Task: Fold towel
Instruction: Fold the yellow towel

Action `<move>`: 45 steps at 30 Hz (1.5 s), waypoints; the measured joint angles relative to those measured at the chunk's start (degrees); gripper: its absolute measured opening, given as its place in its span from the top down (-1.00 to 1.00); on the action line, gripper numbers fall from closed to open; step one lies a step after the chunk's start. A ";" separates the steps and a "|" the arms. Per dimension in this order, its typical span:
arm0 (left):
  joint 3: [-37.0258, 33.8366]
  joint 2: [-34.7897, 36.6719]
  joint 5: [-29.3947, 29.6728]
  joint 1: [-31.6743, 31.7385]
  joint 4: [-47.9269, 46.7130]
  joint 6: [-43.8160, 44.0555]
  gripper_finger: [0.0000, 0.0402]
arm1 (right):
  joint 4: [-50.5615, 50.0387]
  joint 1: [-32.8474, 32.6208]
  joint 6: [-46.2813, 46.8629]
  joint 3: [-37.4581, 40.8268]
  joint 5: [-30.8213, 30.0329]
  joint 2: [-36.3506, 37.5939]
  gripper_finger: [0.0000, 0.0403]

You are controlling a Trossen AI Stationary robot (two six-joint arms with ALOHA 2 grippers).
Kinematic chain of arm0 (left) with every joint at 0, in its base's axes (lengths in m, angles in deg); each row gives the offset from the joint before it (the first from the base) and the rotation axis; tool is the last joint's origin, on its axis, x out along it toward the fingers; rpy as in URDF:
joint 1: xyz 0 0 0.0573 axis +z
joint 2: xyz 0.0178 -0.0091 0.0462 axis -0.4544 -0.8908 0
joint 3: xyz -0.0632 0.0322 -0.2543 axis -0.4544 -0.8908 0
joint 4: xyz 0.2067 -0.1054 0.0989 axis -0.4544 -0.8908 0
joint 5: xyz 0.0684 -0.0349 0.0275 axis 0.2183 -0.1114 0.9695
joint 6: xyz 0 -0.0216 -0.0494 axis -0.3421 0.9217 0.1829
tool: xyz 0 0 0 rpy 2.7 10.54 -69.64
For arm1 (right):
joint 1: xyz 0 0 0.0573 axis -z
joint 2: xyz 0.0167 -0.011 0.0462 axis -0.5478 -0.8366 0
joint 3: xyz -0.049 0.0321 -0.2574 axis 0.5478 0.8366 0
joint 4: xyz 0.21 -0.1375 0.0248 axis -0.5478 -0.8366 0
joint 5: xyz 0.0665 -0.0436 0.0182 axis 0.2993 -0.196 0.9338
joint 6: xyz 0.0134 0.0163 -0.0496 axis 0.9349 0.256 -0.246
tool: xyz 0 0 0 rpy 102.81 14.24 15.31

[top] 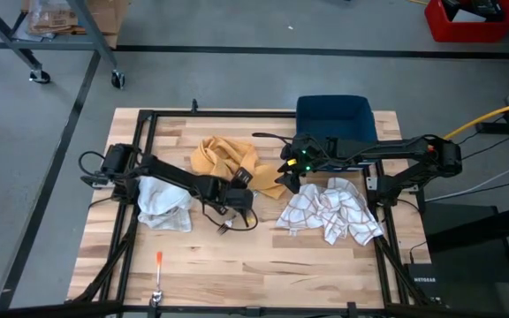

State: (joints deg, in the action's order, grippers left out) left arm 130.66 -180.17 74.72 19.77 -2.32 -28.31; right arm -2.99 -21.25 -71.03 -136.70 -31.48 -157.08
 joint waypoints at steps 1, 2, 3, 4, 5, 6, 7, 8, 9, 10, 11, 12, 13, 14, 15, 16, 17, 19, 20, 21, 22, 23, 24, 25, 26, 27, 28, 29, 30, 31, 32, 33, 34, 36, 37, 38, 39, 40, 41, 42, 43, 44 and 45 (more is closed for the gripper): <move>0.00 0.00 -0.01 0.30 0.02 0.03 0.33 | 0.27 0.00 0.00 0.00 0.00 0.00 -0.15; 0.00 0.00 0.00 0.62 0.37 0.03 0.33 | 0.73 0.00 0.00 0.00 0.00 0.00 -0.15; 0.00 0.00 -0.02 0.90 1.06 0.06 0.33 | 1.35 0.00 0.00 0.00 0.00 0.00 -0.15; 0.00 0.00 -0.02 1.13 2.02 0.07 0.33 | 2.12 0.00 0.00 0.00 0.00 0.00 -0.15; 0.00 0.00 -0.02 1.39 2.86 0.07 0.33 | 2.96 0.00 0.01 0.01 0.01 0.00 -0.15; 0.00 0.00 -0.04 1.52 3.56 0.07 0.33 | 3.66 0.00 -0.01 0.01 0.00 0.00 -0.15; 0.00 0.00 -0.04 1.73 4.15 0.07 0.33 | 4.24 0.00 -0.01 0.01 0.01 0.00 -0.15; 0.00 0.00 -0.07 1.77 4.70 0.07 0.33 | 4.77 0.00 0.00 0.02 0.03 0.00 -0.15; 0.00 0.00 -0.05 1.79 4.82 0.09 0.33 | 5.29 0.00 0.00 0.00 0.17 0.00 -0.15; 0.00 0.00 -0.04 1.83 4.70 0.09 0.33 | 5.74 0.00 0.00 0.00 0.53 0.00 -0.15; 0.00 0.02 -0.06 1.83 4.57 0.13 0.33 | 5.97 0.00 -0.01 0.02 0.93 0.00 -0.15; 0.00 0.01 -0.07 1.81 4.36 0.43 0.33 | 5.99 0.00 0.00 0.01 1.03 0.00 -0.15; 0.00 0.01 -0.09 1.81 4.02 0.93 0.33 | 5.87 0.00 0.00 0.01 1.03 0.00 -0.15; 0.00 0.00 -0.08 1.74 3.71 1.63 0.33 | 5.72 -0.01 0.00 0.01 1.05 0.00 -0.15; 0.00 0.01 -0.10 1.58 3.51 2.64 0.33 | 5.60 -0.02 0.00 0.02 1.03 0.00 -0.15; 0.00 0.02 -0.12 1.31 3.30 3.42 0.33 | 5.50 0.00 0.00 0.02 1.05 0.00 -0.15; 0.00 0.02 -0.11 1.04 2.88 3.89 0.33 | 5.45 -0.01 0.00 0.02 1.05 0.00 -0.15; 0.00 0.02 -0.11 0.35 1.38 3.71 0.33 | 5.43 0.00 0.00 0.02 1.03 0.00 -0.15; 0.00 0.02 -0.16 -0.08 0.57 3.25 0.33 | 5.43 0.00 0.00 0.02 1.03 0.00 -0.15; 0.00 0.02 -0.30 -0.48 -0.19 2.93 0.33 | 5.43 0.00 0.00 0.02 1.05 0.00 -0.15; -0.02 0.02 -0.38 -0.83 -0.76 2.91 0.33 | 5.43 0.00 0.00 0.01 1.05 0.00 -0.15; -0.04 0.02 -0.42 -1.16 -1.21 3.10 0.33 | 5.43 -0.02 0.00 0.02 1.05 0.00 -0.15; -0.04 0.02 -0.44 -1.43 -1.39 3.15 0.33 | 5.43 -0.02 0.00 0.02 1.05 0.00 -0.15; -0.04 0.02 -0.44 -1.69 -1.51 3.11 0.33 | 5.43 -0.02 0.00 0.02 1.04 0.00 -0.15; -0.12 0.02 -0.42 -1.89 -1.55 3.06 0.33 | 5.43 -0.01 0.00 0.02 1.05 0.00 -0.15; -0.52 0.04 -0.42 -1.98 -0.87 3.09 0.33 | 5.43 0.00 0.00 0.01 1.05 0.00 -0.15; -1.09 0.06 -0.41 -2.02 0.16 3.08 0.33 | 5.43 -0.02 0.00 0.01 1.05 0.00 -0.15; -1.78 0.06 -0.41 -2.02 1.42 3.09 0.33 | 5.43 -0.02 0.00 0.00 1.05 0.00 -0.15; -2.43 0.06 -0.42 -2.02 2.59 3.08 0.33 | 5.46 0.00 0.00 0.00 1.05 0.00 -0.15; -2.97 0.06 -0.42 -1.95 3.27 3.07 0.33 | 5.43 0.00 0.00 0.02 1.05 0.00 -0.15; -3.55 0.06 -0.40 -1.85 4.16 3.00 0.33 | 5.43 0.00 0.00 0.02 1.05 0.00 -0.15; -4.07 0.06 -0.39 -1.79 5.03 2.73 0.33 | 5.43 -0.01 0.00 0.00 1.05 0.00 -0.15; -4.66 0.06 -0.23 -1.75 5.91 2.43 0.33 | 5.43 0.00 0.00 0.01 1.05 0.00 -0.15; -5.65 0.06 0.58 -1.69 7.15 1.02 0.33 | 5.43 -0.02 0.00 0.02 1.05 0.00 -0.15; -6.09 0.06 0.87 -1.66 8.03 0.37 0.33 | 5.43 -0.01 0.00 0.02 1.05 0.00 -0.15; -6.58 0.06 0.97 -1.56 9.43 -0.44 0.33 | 5.44 -0.01 0.00 0.02 1.05 0.00 -0.15; -7.05 0.06 1.03 -1.41 10.69 -0.65 0.33 | 5.46 -0.01 0.00 0.02 1.05 0.00 -0.15; -7.43 0.06 1.07 -1.25 11.53 -0.63 0.33 | 5.46 -0.02 0.00 0.00 1.05 0.00 -0.15; -7.82 0.06 1.06 -1.10 12.64 -0.55 0.33 | 5.43 -0.02 0.00 0.00 1.05 0.00 -0.15; -8.14 0.06 1.06 -0.87 13.82 -0.43 0.33 | 5.43 0.00 0.00 0.01 1.05 0.00 -0.15; -8.40 0.06 1.11 -0.64 14.88 -0.45 0.33 | 5.46 -0.01 0.00 0.01 1.05 0.00 -0.15; -8.69 0.06 1.14 -0.44 16.08 -0.50 0.33 | 5.44 0.00 0.00 0.01 1.05 0.00 -0.15; -8.92 0.06 1.15 -0.23 17.07 -0.57 0.33 | 5.46 -0.02 0.00 0.02 1.05 0.00 -0.15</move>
State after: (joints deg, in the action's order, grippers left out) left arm 121.74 -180.11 75.87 19.54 14.75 -28.87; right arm 2.47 -21.27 -71.03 -136.69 -30.43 -157.08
